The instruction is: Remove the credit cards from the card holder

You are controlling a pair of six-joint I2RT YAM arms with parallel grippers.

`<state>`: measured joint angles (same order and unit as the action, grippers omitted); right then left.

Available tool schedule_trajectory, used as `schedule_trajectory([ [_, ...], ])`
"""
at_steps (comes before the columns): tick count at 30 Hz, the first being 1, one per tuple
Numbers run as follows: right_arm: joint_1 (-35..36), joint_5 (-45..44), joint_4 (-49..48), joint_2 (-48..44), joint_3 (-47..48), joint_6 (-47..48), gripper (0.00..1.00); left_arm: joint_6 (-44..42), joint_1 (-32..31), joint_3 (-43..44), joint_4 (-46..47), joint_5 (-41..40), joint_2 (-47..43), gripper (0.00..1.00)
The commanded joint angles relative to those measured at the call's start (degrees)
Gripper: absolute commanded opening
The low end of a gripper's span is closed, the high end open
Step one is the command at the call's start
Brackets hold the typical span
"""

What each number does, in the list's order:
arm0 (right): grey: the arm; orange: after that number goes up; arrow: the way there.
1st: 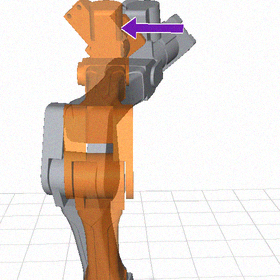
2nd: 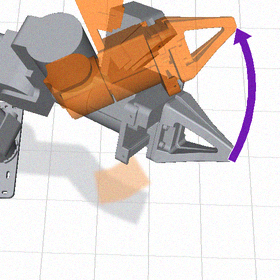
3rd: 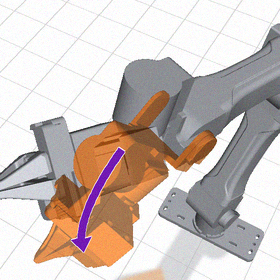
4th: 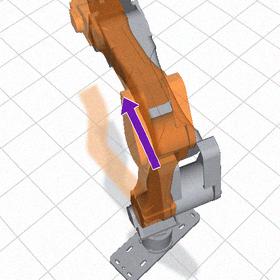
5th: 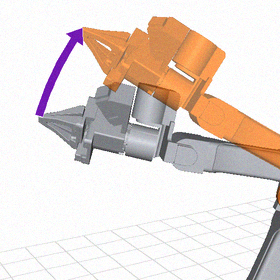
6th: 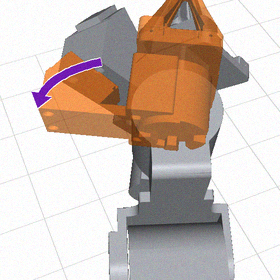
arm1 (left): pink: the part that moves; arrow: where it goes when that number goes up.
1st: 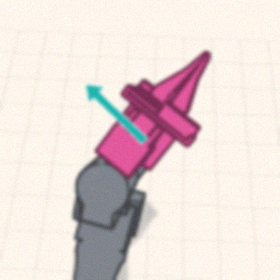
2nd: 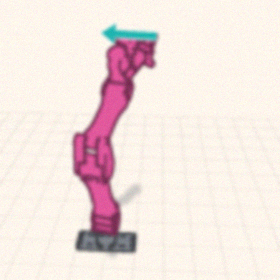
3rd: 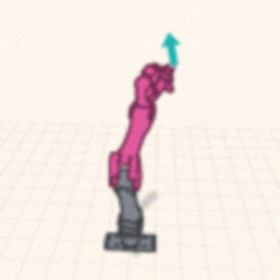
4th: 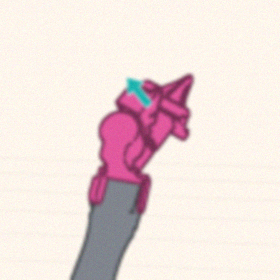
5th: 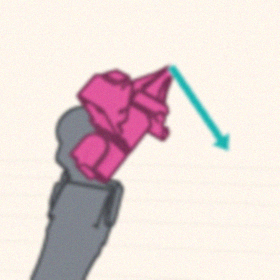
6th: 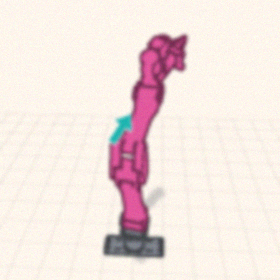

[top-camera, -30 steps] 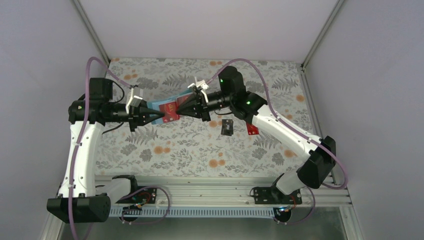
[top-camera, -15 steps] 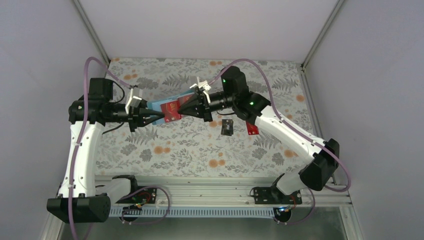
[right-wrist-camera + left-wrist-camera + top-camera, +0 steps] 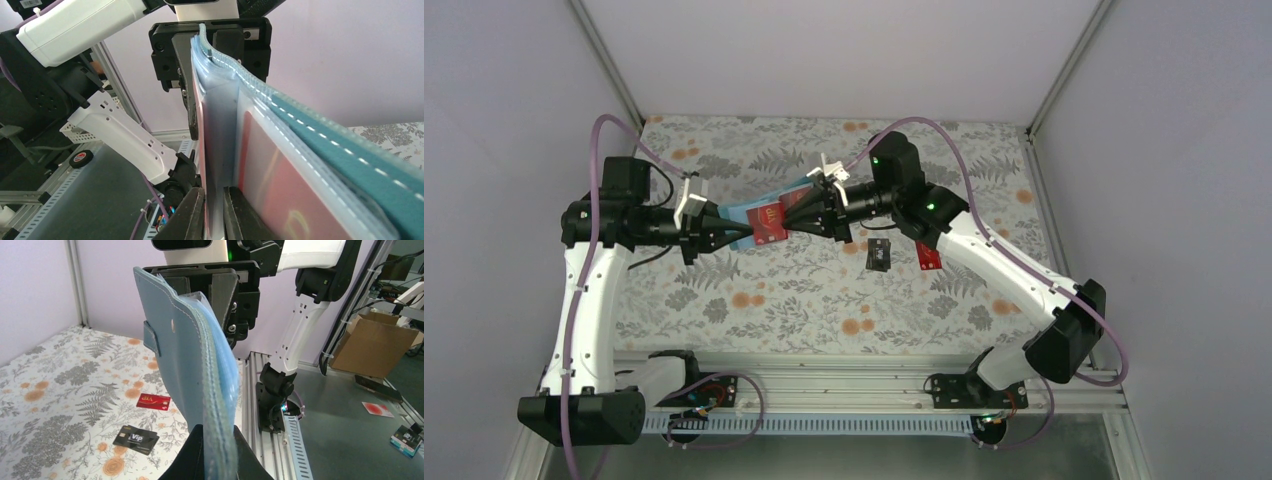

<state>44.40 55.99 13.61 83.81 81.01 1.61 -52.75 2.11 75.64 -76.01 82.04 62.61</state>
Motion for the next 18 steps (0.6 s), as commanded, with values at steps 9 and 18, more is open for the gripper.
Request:
schedule_trajectory([
  [9, -0.7, 0.2, -0.6, -1.5, -0.4, 0.5, 0.04, -4.2, 0.0, 1.8, -1.7, 4.0, -0.6, 0.02],
  [18, -2.5, -3.2, -0.8, -3.6, -2.3, -0.6, 0.04, -2.7, 0.1, 1.4, -0.5, 4.1, -0.6, 0.03],
])
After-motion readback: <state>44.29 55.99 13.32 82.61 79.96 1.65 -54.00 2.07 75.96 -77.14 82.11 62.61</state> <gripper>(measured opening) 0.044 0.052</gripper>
